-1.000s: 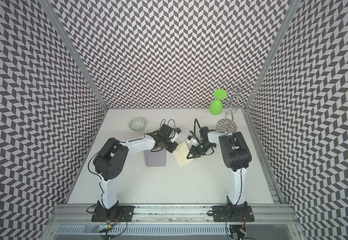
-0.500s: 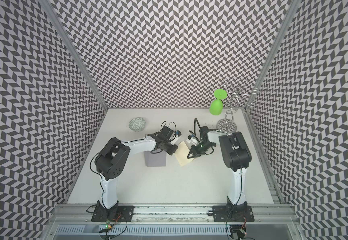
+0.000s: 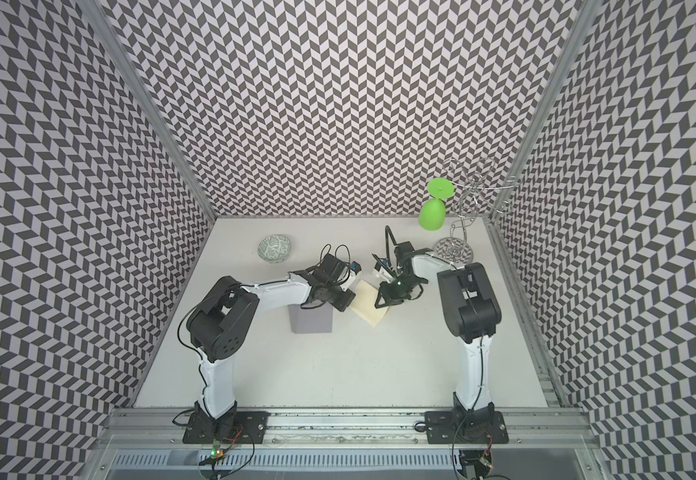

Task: Fold the letter paper in half and place it into the envelope
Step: Fold the letter paper at the center of the board.

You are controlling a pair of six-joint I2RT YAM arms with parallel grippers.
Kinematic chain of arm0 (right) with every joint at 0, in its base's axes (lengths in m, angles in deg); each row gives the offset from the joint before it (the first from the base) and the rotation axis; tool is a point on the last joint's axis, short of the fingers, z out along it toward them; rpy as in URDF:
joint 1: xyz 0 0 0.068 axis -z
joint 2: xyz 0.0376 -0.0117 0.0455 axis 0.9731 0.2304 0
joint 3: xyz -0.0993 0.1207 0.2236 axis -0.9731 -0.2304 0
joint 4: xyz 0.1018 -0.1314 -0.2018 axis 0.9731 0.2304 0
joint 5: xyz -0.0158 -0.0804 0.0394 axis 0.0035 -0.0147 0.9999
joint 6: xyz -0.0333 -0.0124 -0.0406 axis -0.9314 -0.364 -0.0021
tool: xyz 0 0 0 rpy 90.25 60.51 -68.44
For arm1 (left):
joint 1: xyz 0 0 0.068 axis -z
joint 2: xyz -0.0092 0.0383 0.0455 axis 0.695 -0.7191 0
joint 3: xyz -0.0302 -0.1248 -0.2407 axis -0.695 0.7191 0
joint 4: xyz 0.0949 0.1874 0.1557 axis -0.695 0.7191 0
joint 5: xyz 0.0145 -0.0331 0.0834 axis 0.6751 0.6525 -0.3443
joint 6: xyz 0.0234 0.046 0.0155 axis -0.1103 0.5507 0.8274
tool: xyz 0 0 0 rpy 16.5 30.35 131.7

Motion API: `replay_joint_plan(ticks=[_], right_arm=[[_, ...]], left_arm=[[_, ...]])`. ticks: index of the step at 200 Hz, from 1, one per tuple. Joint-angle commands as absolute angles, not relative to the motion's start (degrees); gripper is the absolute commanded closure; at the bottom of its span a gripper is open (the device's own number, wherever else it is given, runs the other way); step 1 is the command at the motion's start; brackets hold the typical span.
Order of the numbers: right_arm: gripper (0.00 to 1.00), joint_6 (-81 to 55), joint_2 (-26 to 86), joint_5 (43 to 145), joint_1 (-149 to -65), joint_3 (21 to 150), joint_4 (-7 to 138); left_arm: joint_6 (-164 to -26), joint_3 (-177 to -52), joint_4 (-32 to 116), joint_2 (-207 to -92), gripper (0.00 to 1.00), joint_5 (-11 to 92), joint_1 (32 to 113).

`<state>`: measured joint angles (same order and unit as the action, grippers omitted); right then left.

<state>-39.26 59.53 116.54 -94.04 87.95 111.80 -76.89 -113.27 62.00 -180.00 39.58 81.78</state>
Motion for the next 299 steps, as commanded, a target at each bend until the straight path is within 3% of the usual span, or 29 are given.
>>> replay_joint_plan(ticks=[1,25,50,60,69,72,111,160,299], right_arm=[[0.56,-37.33,57.87,102.63,-95.41,87.49,106.95],[0.46,-33.75,51.79,94.51,-96.19,87.72,105.17],[0.49,-30.07,46.84,87.57,-96.60,87.96,105.22],[0.64,-28.42,44.87,85.66,-96.88,87.20,105.16],[0.96,-26.58,43.09,85.67,-96.89,86.06,104.74],[1.00,-25.52,42.48,85.96,-96.89,85.54,104.62],[1.00,-12.89,38.84,108.19,-99.27,73.08,95.17],[1.00,-3.35,40.69,112.39,-106.26,63.13,83.43],[1.00,1.61,46.92,111.15,-105.63,64.12,76.67]], left_arm=[[-79.90,-111.00,66.87,-180.98,0.98,42.80,82.62],[-82.48,-110.83,66.61,-181.34,0.98,44.92,82.61],[-85.81,-110.92,66.63,-181.92,0.99,46.40,82.61],[-86.99,-111.05,66.61,-182.11,0.99,47.11,82.61],[-88.21,-110.92,66.48,-182.20,0.99,47.82,82.61],[-88.63,-110.84,66.39,-182.32,1.00,48.10,82.61],[-93.58,-109.82,63.55,-182.69,1.00,51.51,82.48],[-96.37,-110.29,62.86,-182.49,1.00,50.87,82.52],[-96.52,-109.19,63.05,-181.99,1.00,49.76,82.52]])
